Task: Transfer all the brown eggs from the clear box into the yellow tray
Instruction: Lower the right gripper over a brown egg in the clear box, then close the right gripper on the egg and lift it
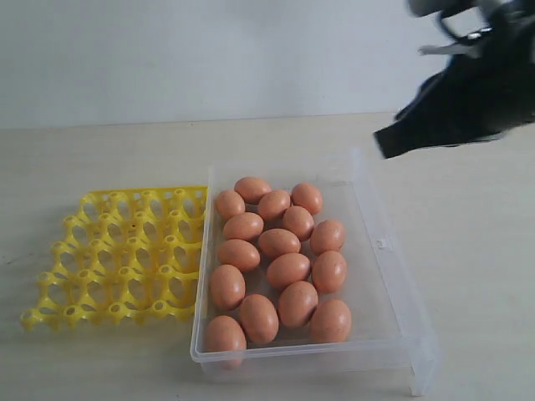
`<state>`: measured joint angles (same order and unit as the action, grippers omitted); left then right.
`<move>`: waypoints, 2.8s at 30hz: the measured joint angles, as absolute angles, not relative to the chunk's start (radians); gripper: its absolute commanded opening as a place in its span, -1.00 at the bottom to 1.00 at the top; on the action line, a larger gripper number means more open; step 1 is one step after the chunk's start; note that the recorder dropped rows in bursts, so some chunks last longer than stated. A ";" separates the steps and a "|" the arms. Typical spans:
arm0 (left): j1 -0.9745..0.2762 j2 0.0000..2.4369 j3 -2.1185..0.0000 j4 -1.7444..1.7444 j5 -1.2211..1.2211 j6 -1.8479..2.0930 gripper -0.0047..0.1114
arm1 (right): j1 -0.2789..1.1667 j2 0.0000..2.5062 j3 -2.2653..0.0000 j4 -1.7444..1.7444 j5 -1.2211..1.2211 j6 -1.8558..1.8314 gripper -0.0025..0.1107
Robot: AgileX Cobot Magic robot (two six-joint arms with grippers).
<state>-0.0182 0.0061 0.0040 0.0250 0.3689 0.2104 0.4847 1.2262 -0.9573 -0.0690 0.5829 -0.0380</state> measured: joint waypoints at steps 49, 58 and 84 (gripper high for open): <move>-0.018 0.006 0.004 0.025 0.369 0.210 -0.92 | 0.694 2.101 -1.489 -0.084 0.917 -0.691 0.36; -0.018 0.006 0.004 0.025 0.369 0.210 -0.92 | 0.694 2.130 -1.494 -0.115 0.851 -0.691 0.36; -0.018 0.006 0.004 0.025 0.369 0.210 -0.92 | 0.696 2.149 -1.485 -0.074 0.870 -0.635 -0.96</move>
<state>-0.0182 0.0061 0.0040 0.0250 0.3689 0.2104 0.6959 2.1493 -1.4846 -0.0745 0.8699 -0.6354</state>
